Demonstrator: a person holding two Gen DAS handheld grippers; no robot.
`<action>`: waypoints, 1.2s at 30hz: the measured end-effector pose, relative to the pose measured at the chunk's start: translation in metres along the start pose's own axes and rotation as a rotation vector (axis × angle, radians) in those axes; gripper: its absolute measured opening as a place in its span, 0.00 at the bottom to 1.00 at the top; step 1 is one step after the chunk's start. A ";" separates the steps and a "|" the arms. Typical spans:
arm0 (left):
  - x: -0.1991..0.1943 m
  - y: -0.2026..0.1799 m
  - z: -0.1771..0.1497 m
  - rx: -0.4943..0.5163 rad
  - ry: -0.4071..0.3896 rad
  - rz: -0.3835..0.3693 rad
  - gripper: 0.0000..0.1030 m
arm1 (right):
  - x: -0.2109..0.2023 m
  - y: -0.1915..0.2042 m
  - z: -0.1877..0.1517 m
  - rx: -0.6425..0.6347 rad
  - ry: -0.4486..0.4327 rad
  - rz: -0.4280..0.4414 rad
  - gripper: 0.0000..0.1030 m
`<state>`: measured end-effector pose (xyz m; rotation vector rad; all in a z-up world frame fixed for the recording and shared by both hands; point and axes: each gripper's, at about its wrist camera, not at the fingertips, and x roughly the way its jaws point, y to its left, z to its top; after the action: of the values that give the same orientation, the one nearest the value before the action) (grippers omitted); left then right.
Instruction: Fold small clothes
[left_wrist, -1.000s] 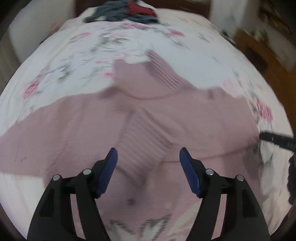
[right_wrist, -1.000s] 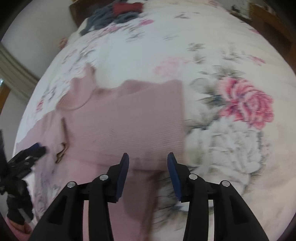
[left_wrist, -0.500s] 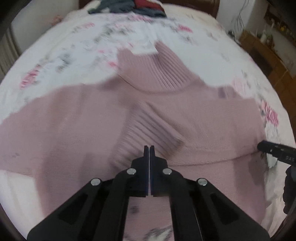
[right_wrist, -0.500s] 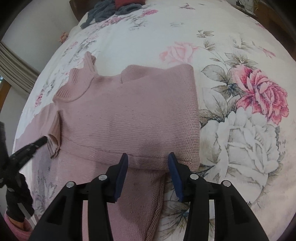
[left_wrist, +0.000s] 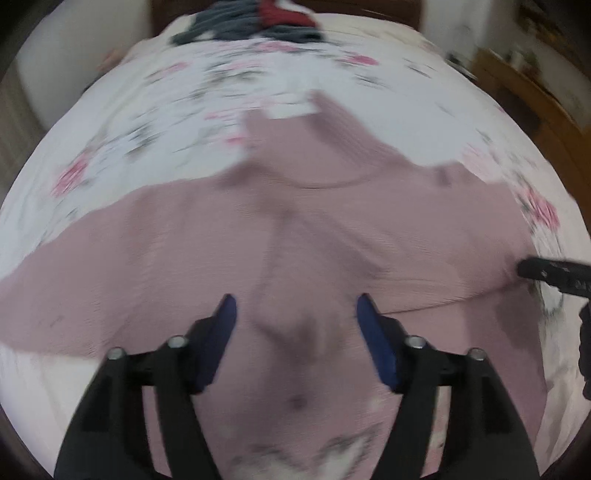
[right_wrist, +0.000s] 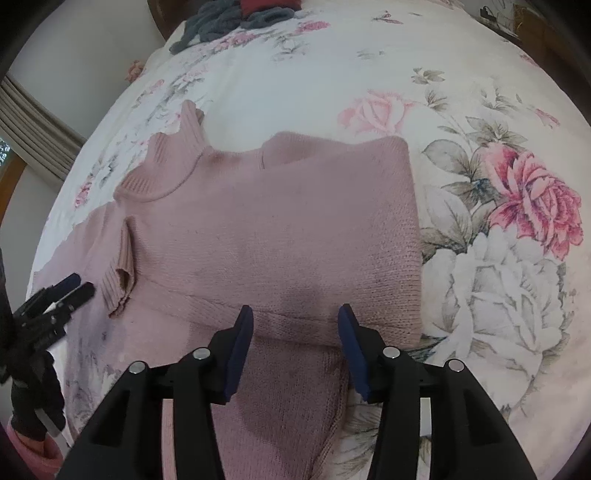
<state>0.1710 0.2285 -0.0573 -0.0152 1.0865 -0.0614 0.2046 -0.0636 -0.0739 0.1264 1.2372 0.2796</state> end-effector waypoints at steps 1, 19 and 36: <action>0.007 -0.015 0.004 0.037 0.011 0.015 0.69 | 0.002 0.000 -0.001 -0.003 0.002 -0.005 0.47; -0.003 0.050 0.017 -0.163 -0.010 0.015 0.07 | 0.009 -0.007 0.001 0.010 0.009 0.030 0.47; 0.005 0.038 0.019 -0.099 -0.022 0.041 0.37 | -0.001 0.028 0.005 -0.070 0.006 0.049 0.48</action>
<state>0.1922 0.2657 -0.0548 -0.0822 1.0670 0.0298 0.2049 -0.0365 -0.0641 0.0954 1.2302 0.3656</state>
